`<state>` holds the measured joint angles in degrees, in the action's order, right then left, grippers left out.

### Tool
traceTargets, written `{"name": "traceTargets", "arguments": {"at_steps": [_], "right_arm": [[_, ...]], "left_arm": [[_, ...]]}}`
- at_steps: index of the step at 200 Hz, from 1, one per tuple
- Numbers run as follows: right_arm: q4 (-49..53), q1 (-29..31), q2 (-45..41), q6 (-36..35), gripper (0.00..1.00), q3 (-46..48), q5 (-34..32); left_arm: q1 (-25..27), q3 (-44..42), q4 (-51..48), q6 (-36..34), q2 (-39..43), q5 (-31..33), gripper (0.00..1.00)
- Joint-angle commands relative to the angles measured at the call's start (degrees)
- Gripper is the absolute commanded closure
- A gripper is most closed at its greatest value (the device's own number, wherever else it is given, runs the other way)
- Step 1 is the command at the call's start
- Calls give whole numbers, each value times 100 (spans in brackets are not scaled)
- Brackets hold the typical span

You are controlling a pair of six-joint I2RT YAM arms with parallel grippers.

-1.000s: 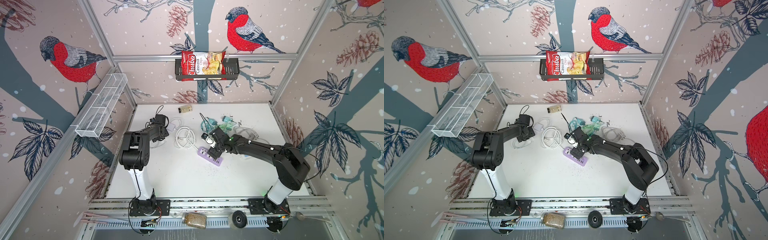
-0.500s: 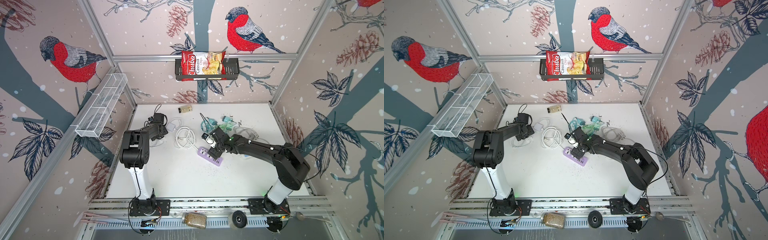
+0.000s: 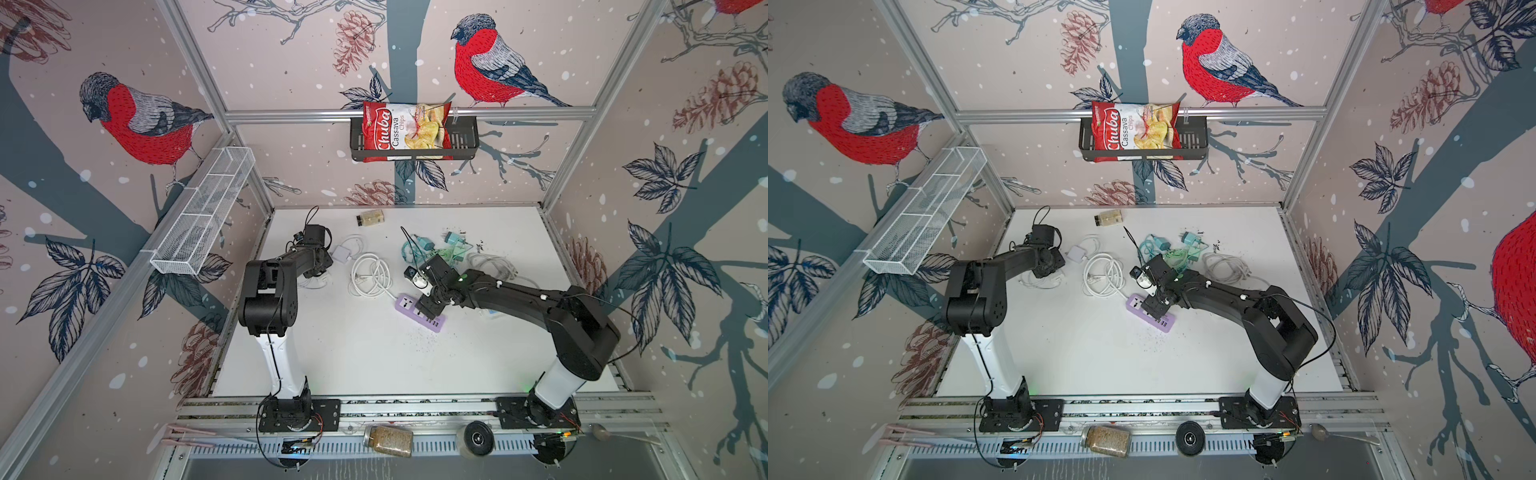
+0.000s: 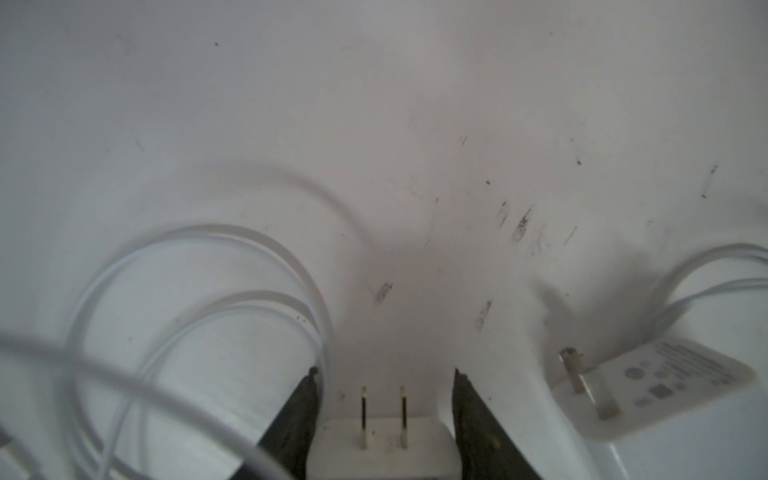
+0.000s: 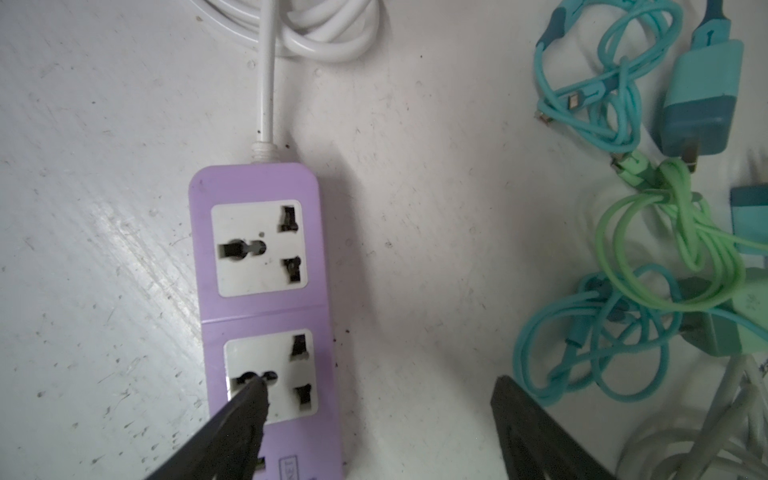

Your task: Insert the plug

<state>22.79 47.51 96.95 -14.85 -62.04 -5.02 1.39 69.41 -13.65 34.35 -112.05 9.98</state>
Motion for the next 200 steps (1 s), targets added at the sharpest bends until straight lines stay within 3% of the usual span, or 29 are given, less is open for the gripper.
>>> {"name": "traceTargets", "arguments": {"at_steps": [1, 43, 117, 152, 200], "right_arm": [[-86, 4, -64, 70, 14, 25, 67], [-259, -60, -199, 113, 14, 120, 119], [-477, -110, -174, 221, 14, 269, 427], [-530, -101, -171, 217, 14, 254, 604], [-580, -73, -221, 193, 13, 367, 636]], "left_arm": [[5, -259, -220, 284, 173, -535, 53], [8, -1508, 484, 1136, 1030, -1191, 62], [284, -2982, 908, 2610, 2173, -1148, 62], [578, -3102, 816, 2990, 2315, -958, 43], [690, -3079, 793, 3188, 2308, -1009, 30]]}}
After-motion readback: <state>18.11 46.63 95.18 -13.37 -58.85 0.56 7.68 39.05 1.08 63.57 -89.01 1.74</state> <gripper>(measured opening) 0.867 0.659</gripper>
